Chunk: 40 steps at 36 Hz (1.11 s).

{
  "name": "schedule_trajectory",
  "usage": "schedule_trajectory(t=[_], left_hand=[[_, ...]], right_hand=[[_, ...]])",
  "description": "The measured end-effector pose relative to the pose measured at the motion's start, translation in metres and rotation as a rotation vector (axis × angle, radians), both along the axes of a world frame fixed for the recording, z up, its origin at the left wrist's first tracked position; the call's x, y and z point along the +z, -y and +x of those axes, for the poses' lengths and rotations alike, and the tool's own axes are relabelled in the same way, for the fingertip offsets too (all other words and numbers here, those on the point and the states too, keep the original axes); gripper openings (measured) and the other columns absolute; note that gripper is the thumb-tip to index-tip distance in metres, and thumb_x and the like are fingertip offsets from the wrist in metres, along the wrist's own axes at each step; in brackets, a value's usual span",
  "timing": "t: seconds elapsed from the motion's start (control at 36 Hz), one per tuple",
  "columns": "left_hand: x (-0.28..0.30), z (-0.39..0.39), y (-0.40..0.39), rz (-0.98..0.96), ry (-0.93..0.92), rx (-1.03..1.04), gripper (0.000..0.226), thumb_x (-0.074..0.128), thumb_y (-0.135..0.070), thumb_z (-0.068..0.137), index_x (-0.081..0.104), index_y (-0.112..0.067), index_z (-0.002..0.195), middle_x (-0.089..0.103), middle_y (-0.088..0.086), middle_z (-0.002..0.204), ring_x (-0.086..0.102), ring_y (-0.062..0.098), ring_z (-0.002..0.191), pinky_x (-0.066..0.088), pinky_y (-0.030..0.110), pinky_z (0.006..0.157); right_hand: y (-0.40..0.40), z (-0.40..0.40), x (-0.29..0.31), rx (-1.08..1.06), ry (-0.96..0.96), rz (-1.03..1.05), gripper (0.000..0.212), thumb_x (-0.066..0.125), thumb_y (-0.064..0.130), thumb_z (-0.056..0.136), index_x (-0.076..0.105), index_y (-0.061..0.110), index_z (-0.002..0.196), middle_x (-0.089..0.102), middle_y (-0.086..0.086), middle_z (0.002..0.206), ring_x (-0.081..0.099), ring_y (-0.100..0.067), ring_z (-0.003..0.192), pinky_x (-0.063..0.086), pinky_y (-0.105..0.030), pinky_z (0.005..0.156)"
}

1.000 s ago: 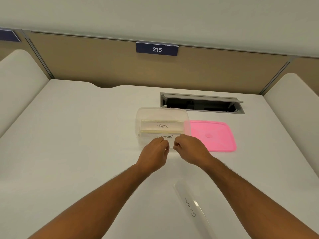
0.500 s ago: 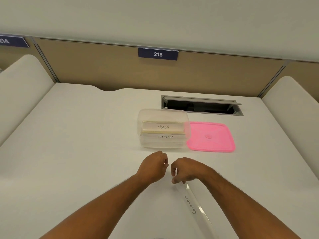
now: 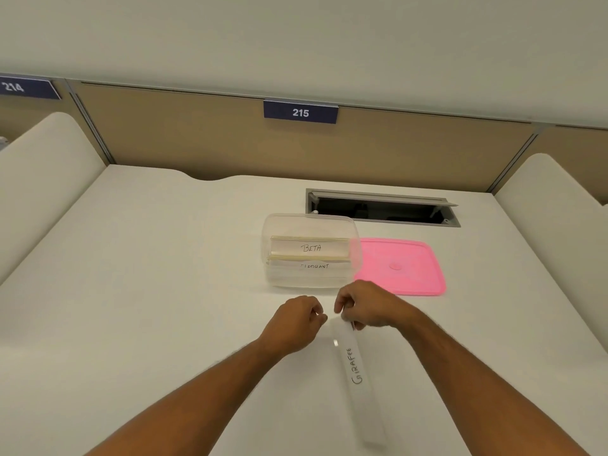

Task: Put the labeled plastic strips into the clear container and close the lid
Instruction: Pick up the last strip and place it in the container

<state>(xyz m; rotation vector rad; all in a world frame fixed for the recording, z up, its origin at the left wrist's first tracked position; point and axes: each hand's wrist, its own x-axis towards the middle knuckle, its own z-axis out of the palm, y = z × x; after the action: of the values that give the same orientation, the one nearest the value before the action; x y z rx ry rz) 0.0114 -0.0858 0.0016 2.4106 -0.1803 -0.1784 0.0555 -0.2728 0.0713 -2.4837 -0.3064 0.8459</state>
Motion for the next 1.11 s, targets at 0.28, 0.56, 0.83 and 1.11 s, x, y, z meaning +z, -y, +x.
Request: schedule_trajectory(t=[0.28,0.56,0.83,1.11], left_hand=[[0.018,-0.001,0.007,-0.120,-0.025,0.003,0.022,0.058,-0.039,0.096,0.069,-0.020,0.098,0.068,-0.009,0.093,0.062,0.008,0.087,0.054,0.034,0.082],[0.023,-0.003,0.003,-0.260,-0.174,-0.003,0.060,0.062,-0.072,0.077,0.056,-0.031,0.121,0.067,-0.015,0.101,0.062,0.000,0.092,0.053,0.024,0.078],[0.036,0.008,-0.007,-0.280,-0.141,0.013,0.071,0.069,-0.073,0.067,0.052,-0.034,0.123,0.062,-0.017,0.115,0.064,0.000,0.086,0.052,0.017,0.056],[0.054,0.034,-0.026,-0.031,-0.020,-0.052,0.059,0.068,-0.068,0.067,0.058,-0.031,0.112,0.067,-0.016,0.109,0.063,0.005,0.091,0.056,0.033,0.077]], right_hand=[[0.008,0.025,0.032,-0.144,0.151,0.144,0.015,0.068,0.006,0.089,0.067,0.020,0.087,0.070,-0.003,0.088,0.072,-0.016,0.071,0.055,-0.017,0.056],[0.027,0.036,0.049,-0.325,0.149,0.447,0.015,0.062,0.001,0.093,0.071,0.013,0.098,0.071,-0.013,0.090,0.074,-0.022,0.071,0.059,-0.026,0.063],[0.045,0.043,0.052,-0.539,0.058,0.711,0.020,0.059,-0.002,0.095,0.068,0.011,0.106,0.075,-0.012,0.095,0.074,-0.027,0.085,0.060,-0.031,0.067],[0.051,0.046,0.054,-0.379,0.303,0.378,0.032,0.070,0.007,0.088,0.065,0.026,0.113,0.063,0.000,0.111,0.063,-0.015,0.102,0.052,-0.021,0.072]])
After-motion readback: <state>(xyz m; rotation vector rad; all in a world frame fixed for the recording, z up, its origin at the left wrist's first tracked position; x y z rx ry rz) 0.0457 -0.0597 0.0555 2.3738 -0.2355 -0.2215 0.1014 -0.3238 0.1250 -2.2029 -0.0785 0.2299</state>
